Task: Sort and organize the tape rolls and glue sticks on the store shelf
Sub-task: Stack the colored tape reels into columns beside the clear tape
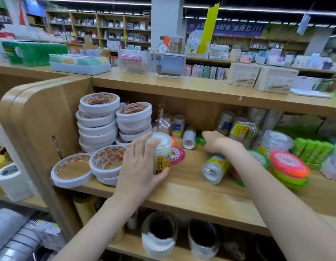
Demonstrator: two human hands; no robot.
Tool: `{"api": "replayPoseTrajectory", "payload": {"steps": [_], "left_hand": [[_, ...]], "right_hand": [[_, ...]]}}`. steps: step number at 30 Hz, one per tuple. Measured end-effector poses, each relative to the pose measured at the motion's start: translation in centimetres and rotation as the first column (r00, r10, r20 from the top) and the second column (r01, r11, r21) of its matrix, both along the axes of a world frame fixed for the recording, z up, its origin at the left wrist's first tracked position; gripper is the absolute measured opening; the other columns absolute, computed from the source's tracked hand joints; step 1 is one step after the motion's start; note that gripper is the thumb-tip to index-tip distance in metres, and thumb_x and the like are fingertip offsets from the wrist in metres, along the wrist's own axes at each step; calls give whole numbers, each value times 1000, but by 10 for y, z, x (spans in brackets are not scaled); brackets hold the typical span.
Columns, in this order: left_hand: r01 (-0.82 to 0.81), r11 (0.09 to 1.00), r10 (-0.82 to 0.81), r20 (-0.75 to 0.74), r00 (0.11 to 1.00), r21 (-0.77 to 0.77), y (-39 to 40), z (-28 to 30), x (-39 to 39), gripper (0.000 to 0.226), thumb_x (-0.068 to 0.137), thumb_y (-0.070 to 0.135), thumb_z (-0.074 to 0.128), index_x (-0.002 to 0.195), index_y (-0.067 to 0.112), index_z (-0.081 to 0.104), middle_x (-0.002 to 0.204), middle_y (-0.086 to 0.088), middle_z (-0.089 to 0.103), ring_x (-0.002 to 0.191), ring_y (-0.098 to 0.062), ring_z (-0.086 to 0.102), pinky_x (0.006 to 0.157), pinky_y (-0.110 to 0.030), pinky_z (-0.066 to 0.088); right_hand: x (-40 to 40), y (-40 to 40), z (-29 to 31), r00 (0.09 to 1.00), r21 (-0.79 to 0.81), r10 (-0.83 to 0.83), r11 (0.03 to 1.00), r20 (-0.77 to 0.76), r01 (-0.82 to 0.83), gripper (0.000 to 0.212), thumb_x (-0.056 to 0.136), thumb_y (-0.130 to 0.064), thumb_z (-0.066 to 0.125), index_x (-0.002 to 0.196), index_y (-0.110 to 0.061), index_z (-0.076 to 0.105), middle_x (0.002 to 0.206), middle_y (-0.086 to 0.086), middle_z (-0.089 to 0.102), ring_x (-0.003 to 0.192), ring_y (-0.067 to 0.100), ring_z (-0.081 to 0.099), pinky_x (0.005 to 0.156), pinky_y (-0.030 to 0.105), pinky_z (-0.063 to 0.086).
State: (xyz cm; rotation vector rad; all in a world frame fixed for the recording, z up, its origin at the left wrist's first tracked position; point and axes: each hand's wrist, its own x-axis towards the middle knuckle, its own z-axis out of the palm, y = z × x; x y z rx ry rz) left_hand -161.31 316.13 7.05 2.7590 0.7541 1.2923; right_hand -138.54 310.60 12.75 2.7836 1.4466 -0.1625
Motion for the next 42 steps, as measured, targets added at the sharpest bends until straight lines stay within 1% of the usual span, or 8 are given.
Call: {"api": "replayPoseTrajectory", "payload": {"steps": [11,16,25,29,33,36,39,42], "left_hand": [[-53,998,55,-33,998,39,0,2,0,66,60,44,68,114,16,41,121,-14,53,106,-35,54,85,-46,45],[-82,995,84,-51,995,51,1,6,4,66,57,42,72,110,14,43,116,-15,54,101,-36,55,82,-45,47],[-83,995,86,-58,995,55,1,6,5,74,54,38,82,110,15,41,115,-16,54,102,-35,56,81,-44,47],[-74,996,76,-29,997,56,1,3,5,74,55,34,84,112,15,40,117,-18,52,104,-37,54,83,-46,46],[-61,997,62,-15,998,45,0,1,6,73,57,32,83,113,13,40,119,-20,49,106,-39,51,83,-49,45],[-64,997,65,-27,998,42,0,1,5,73,58,34,83,114,13,41,120,-19,49,107,-38,51,83,-49,45],[-74,996,75,-40,996,47,0,2,4,72,58,37,81,114,13,42,121,-18,50,108,-37,51,83,-49,44],[-85,995,88,-50,995,52,-1,4,3,73,56,37,83,112,13,43,120,-16,52,106,-35,53,83,-47,43]], "right_hand": [[5,-9,-10,999,96,42,995,-30,-39,36,78,-34,71,106,-14,61,110,6,47,107,28,50,91,35,45],[3,-5,-11,998,104,29,994,-56,-23,28,72,-22,74,90,-23,53,112,5,52,106,26,51,83,32,43],[-21,-60,30,993,536,106,836,54,-118,29,70,-23,70,90,-24,49,101,2,44,99,31,49,89,44,42],[-16,-120,44,997,536,-24,844,75,-19,27,75,-24,69,97,-20,55,106,5,49,102,26,48,82,35,38],[-2,-141,33,995,285,-58,958,85,32,27,78,-33,69,98,-22,55,91,-2,44,105,25,49,87,36,40],[2,-141,32,991,374,-48,927,121,-1,22,81,-34,66,98,-20,63,97,3,54,105,28,52,92,40,41],[-8,-121,40,985,506,58,852,162,-134,18,84,-25,63,99,-15,65,104,8,60,101,25,55,84,26,37],[-27,-77,33,935,397,354,853,36,-338,28,84,-21,63,112,-15,61,115,5,60,110,18,53,92,23,36]]}}
